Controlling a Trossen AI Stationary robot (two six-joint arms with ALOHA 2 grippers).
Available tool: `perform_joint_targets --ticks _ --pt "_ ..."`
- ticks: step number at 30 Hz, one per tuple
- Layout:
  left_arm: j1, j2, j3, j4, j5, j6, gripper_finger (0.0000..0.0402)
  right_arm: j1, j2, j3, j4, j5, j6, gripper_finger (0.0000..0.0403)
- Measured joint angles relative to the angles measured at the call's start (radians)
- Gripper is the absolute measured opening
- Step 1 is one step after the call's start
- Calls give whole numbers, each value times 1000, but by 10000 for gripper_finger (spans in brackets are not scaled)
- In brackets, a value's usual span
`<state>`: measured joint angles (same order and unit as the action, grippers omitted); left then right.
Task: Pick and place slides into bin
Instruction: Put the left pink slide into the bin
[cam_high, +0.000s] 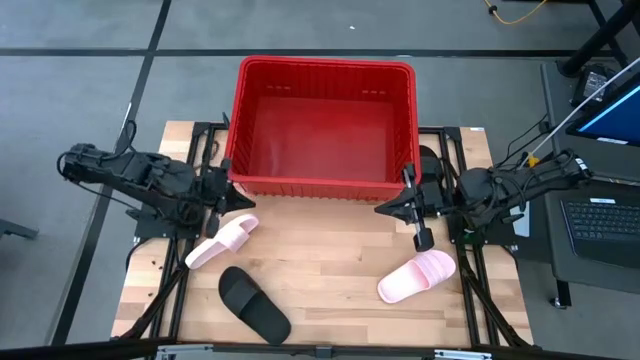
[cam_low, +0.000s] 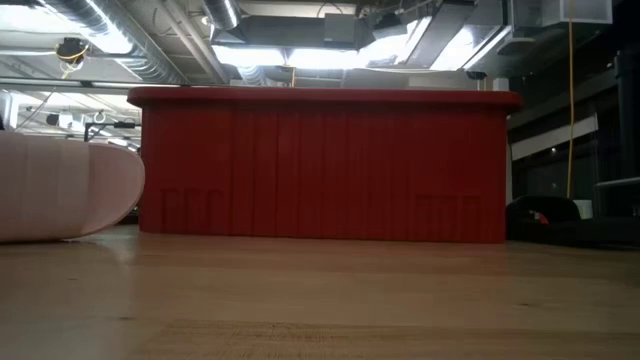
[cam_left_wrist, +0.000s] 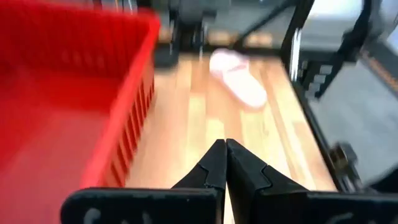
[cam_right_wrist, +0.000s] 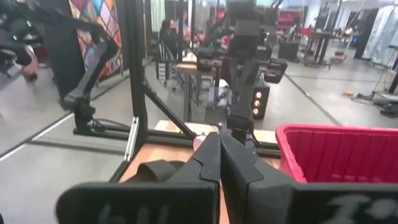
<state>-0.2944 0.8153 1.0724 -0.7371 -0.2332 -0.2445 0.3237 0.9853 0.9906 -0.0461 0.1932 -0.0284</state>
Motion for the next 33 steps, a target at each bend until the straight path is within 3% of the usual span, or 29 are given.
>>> perform_joint_targets --ticks 7,13,25,33 --pt "-71 123 187 -434 -48 -255 2 0 26 17 -49 0 0 6" --pt "-79 205 307 -645 75 -422 3 0 27 18 -61 0 0 6" --pt "-78 246 329 -802 150 -578 6 0 27 18 -60 0 -3 6" --pt "-78 246 329 -816 207 -601 60 0 27 17 -60 0 -3 6"
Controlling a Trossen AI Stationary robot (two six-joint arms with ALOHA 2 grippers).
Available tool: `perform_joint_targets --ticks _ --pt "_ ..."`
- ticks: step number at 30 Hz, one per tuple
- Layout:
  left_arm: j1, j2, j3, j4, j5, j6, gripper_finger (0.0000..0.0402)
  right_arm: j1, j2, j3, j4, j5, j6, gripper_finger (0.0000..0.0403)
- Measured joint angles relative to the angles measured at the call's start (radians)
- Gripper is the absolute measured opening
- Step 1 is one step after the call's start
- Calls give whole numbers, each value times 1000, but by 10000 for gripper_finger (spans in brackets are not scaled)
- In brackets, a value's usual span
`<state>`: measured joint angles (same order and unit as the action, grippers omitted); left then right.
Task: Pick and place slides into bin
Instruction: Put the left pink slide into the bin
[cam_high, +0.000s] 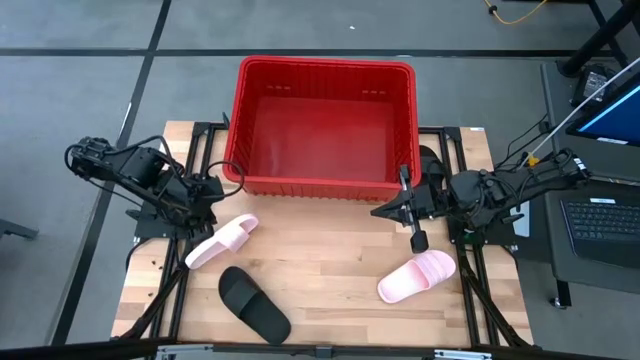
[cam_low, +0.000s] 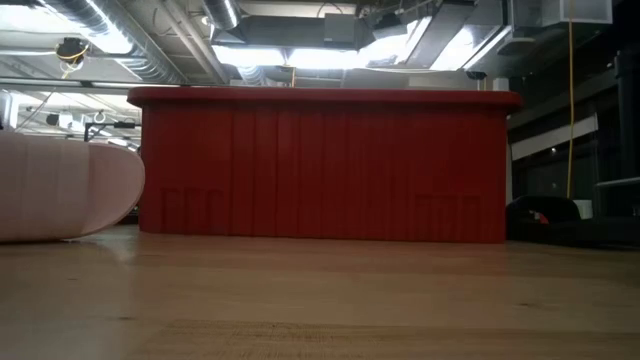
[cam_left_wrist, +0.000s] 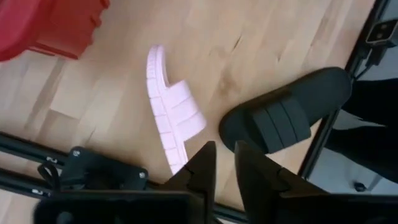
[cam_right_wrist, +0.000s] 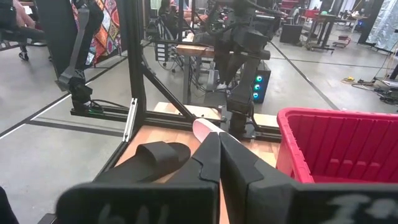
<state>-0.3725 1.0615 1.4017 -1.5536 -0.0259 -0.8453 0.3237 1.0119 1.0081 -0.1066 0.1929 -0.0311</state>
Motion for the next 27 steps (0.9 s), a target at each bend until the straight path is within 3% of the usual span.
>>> perform_joint_targets --ticks 13,20,27 --pt "-1 0 -56 -18 -7 -58 157 0 1 0 -51 0 27 6" --pt "-8 0 -134 -17 61 -53 171 0 1 0 -54 0 26 6" --pt "-129 0 -183 -18 47 -184 171 0 1 0 -55 0 23 6"
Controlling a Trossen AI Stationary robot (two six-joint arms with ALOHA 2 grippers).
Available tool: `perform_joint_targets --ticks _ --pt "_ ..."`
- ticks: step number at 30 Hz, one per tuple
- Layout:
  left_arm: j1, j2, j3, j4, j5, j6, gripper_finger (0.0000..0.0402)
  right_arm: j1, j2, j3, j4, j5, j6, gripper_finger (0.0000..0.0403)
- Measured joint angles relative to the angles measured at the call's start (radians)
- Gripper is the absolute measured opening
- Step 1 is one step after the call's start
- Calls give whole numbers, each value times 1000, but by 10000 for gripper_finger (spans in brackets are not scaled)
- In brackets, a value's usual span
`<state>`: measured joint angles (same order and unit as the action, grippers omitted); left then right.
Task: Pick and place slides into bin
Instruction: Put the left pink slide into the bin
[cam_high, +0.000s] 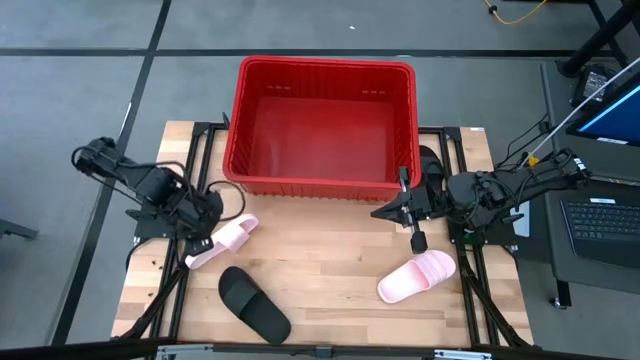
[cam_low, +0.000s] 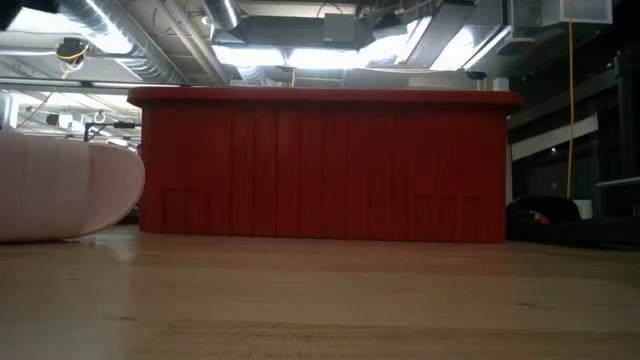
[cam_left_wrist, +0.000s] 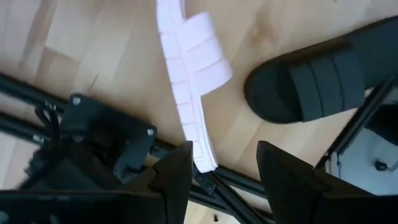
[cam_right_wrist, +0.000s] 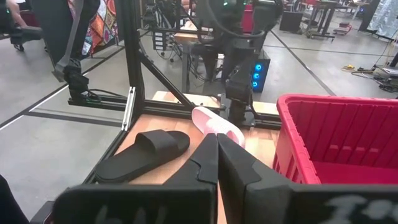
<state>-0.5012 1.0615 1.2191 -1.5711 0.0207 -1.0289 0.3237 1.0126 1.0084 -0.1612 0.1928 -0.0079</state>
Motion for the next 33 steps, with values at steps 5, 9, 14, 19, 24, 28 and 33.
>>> perform_joint_targets --ticks 5,9,14,19,24,28,33 --pt "-154 0 -11 8 -88 -162 171 0 0 0 0 0 -4 6" --pt "-302 0 -11 13 -172 -312 171 0 0 0 0 0 -21 6" --pt "-446 28 -25 11 -218 -510 171 0 0 0 0 0 -24 6" --pt "-534 90 -75 10 -230 -591 171 0 0 0 0 0 -24 6" --pt "-582 169 -118 18 -236 -651 171 0 0 0 0 0 -22 6" --pt "-609 215 -133 96 -237 -653 171 0 0 0 0 0 -22 6" --pt "-638 243 -155 186 -257 -729 171 0 0 0 0 0 -23 6"
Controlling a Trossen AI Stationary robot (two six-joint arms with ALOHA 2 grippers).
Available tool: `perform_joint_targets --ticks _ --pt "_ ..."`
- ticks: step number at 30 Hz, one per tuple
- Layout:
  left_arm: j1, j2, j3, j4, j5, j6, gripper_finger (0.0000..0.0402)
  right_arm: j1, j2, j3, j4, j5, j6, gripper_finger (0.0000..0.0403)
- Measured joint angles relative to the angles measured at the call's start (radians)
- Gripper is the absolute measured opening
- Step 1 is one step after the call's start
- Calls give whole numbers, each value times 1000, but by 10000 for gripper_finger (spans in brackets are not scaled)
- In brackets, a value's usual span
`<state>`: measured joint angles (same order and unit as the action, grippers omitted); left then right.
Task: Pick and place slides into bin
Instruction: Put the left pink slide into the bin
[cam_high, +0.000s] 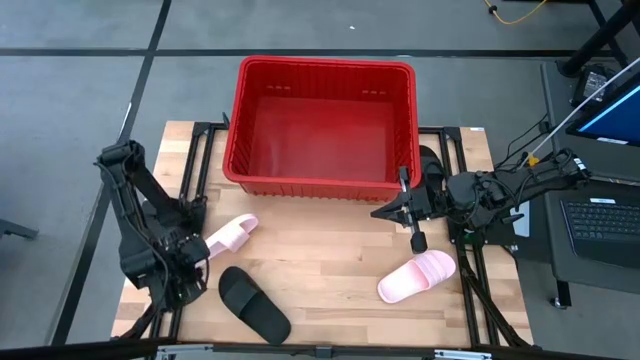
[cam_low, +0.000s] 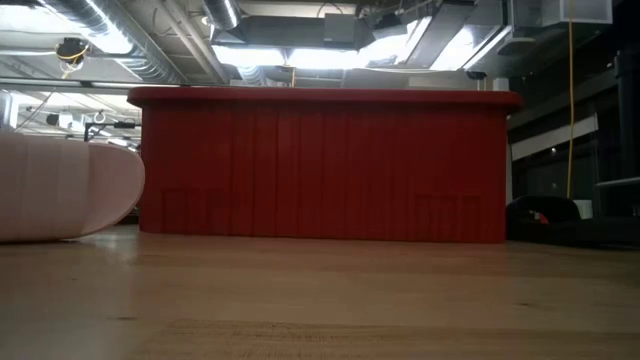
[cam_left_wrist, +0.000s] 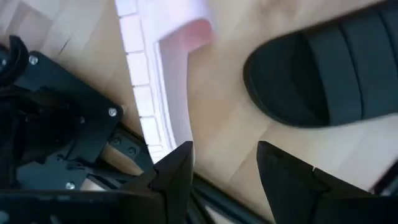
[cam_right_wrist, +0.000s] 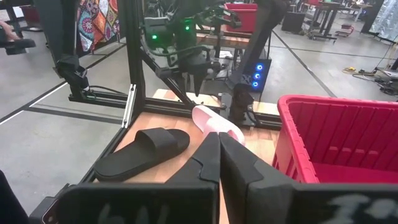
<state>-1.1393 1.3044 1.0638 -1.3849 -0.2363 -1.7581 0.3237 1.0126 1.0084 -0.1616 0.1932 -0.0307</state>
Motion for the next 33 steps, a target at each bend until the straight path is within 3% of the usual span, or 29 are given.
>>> perform_joint_targets --ticks 5,16,33 --pt "-22 24 -19 -12 -53 -102 171 0 0 0 0 0 0 6" --pt "-58 62 -121 -11 -56 -232 171 0 6 0 -1 0 -1 6" --pt "-59 61 -250 89 21 -237 171 0 52 0 -17 0 -2 6"
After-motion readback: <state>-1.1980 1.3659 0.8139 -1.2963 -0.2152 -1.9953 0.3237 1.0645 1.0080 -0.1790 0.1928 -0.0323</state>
